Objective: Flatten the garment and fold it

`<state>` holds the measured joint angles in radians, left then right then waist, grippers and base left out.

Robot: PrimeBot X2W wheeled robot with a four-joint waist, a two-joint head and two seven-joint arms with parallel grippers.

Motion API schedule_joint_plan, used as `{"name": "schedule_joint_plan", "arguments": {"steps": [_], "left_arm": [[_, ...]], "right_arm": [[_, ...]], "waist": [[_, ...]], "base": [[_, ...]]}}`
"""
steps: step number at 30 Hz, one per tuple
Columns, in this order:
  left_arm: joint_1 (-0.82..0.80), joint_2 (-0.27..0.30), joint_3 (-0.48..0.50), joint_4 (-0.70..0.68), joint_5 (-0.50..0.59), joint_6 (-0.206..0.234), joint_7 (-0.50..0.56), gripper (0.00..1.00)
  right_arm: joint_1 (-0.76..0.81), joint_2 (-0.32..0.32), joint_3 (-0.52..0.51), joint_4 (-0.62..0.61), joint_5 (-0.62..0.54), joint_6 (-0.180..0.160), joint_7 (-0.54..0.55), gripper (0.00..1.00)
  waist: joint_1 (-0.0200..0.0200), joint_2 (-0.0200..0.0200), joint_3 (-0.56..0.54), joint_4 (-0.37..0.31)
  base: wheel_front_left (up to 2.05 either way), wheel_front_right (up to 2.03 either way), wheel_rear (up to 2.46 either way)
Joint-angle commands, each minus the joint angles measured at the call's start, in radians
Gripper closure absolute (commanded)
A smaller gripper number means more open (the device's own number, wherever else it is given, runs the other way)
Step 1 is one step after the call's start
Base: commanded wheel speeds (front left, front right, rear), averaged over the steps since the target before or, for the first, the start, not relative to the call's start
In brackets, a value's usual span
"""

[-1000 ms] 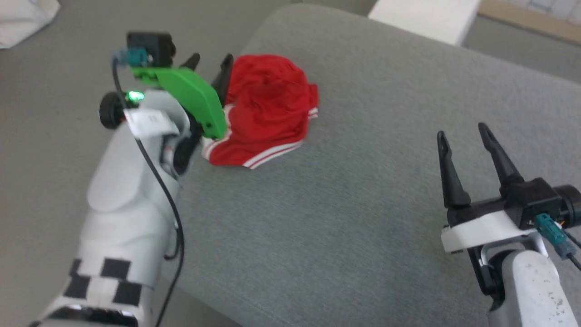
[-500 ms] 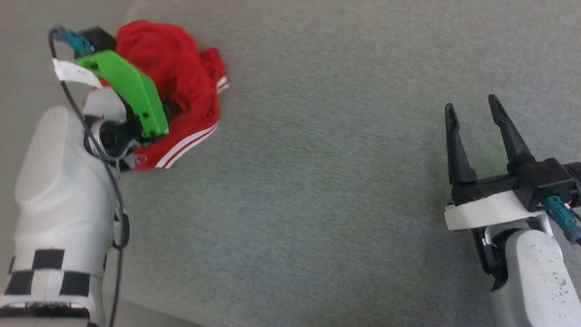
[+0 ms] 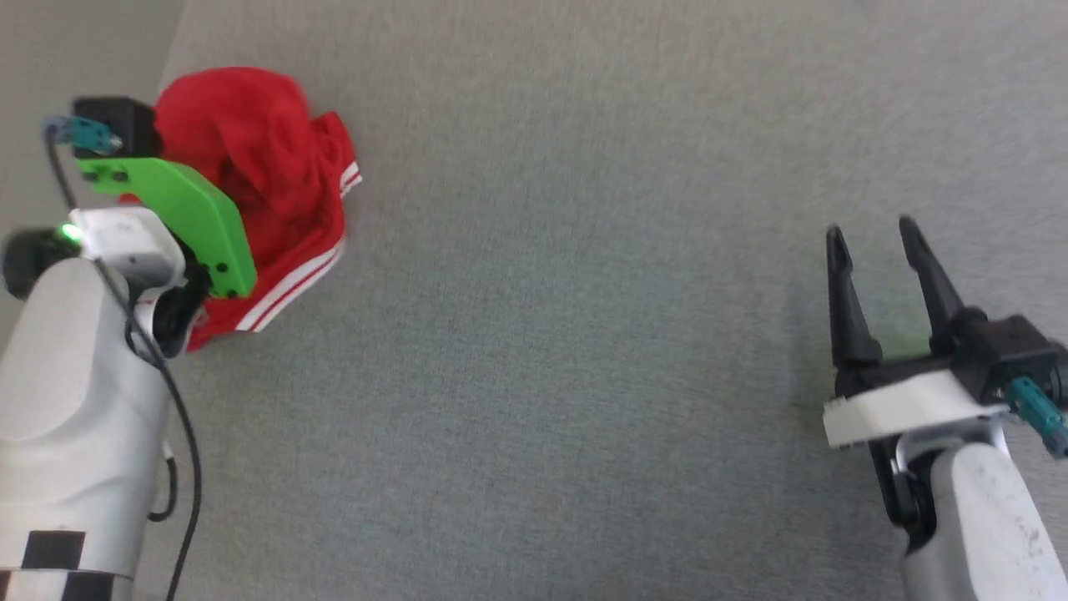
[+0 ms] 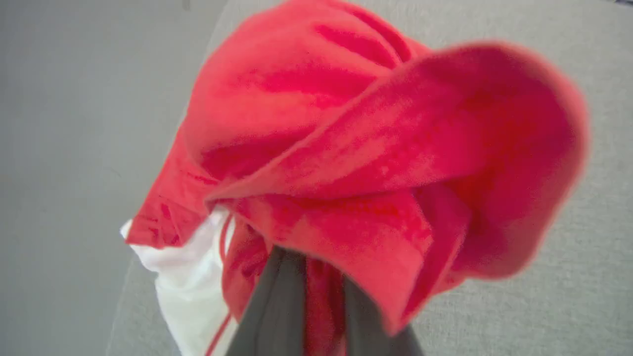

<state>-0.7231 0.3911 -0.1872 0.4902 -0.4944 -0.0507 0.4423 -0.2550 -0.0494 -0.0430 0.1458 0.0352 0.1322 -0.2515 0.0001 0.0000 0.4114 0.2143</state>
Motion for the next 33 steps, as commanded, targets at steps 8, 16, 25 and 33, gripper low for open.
{"name": "schedule_joint_plan", "arguments": {"steps": [8, 16, 25, 33], "left_arm": [[-0.073, -0.017, -0.033, -0.048, 0.153, 0.051, -0.399, 1.0], [-0.165, -0.151, -0.121, -0.071, 0.186, 0.036, -0.554, 1.0], [-0.141, -0.317, -0.249, -0.027, 0.147, 0.012, -0.582, 1.0], [0.02, -0.34, -0.413, 0.125, 0.041, -0.007, -0.331, 1.0]], "right_arm": [[0.092, -0.001, -0.034, 0.019, 0.035, -0.002, -0.01, 0.0], [0.146, -0.001, -0.045, 0.01, 0.034, -0.002, -0.01, 0.0], [0.16, -0.001, -0.034, -0.003, 0.031, -0.002, -0.002, 0.0], [0.177, -0.001, -0.023, -0.015, 0.037, -0.002, 0.005, 0.0]], "waist": [[-0.0001, 0.0, -0.299, -0.072], [-0.0001, 0.0, -0.367, -0.183], [-0.0001, 0.0, -0.383, -0.324], [-0.0001, 0.0, -0.368, -0.393]], "base": [[0.0, 0.0, 0.0], [0.0, 0.0, 0.0], [0.0, 0.0, 0.0], [0.0, 0.0, 0.0]]}}
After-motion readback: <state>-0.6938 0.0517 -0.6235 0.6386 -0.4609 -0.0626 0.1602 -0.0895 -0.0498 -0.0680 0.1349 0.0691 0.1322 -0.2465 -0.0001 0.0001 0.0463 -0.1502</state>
